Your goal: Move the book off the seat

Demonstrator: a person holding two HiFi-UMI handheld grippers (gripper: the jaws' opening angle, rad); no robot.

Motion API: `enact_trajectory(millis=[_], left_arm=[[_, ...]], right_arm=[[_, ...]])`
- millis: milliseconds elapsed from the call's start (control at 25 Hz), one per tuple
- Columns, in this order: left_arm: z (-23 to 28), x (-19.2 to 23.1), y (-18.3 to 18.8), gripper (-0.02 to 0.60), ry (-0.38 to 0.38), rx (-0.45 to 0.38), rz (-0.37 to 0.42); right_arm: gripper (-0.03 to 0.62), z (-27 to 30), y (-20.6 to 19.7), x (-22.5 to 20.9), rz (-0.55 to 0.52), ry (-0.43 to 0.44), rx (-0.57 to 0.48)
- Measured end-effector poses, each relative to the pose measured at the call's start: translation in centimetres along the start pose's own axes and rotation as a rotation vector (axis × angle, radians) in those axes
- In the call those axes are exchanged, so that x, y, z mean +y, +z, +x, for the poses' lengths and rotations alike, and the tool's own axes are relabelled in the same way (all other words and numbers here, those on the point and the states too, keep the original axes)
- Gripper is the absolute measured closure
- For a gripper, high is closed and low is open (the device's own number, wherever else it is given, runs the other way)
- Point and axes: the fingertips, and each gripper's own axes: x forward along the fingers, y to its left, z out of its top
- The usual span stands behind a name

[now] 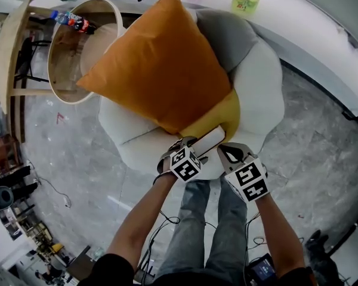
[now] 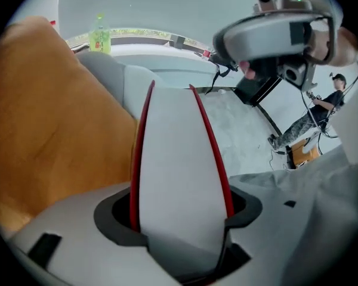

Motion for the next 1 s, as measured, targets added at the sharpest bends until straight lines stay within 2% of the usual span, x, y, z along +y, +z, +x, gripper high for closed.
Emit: enact_trajectory(millis=[200, 480, 600, 840, 1000], left_arm=[[-0.3, 0.3, -0.5, 0.284, 0.011, 0.001, -0.022], [-2.7, 1.8, 0.1, 0.333, 0.09, 0.001, -0.074], [-5.3, 1.8, 0.6, 0.334, 0.118, -0.047, -0.109], [-11.6, 2.4, 1.5, 0.336, 0.187, -0.158, -0.234], [-16.1, 2.4, 2.8, 0.334, 0.233, -0.266, -0.311]], right_arm=[[0.588, -5.5, 2.4, -0.4, 0.032, -0.021, -0.083], [0.588, -10.8, 5.3, -1.2, 0.057, -0.025, -0.175], [0.588, -12.2, 6.6, -0.3, 0.043, -0.024, -0.184], [0.588, -14.7, 9.5, 2.1, 0.003, -0.003, -0.225], [0.588, -16.2, 11.0, 3.3, -0.018, 0.001, -0.244]])
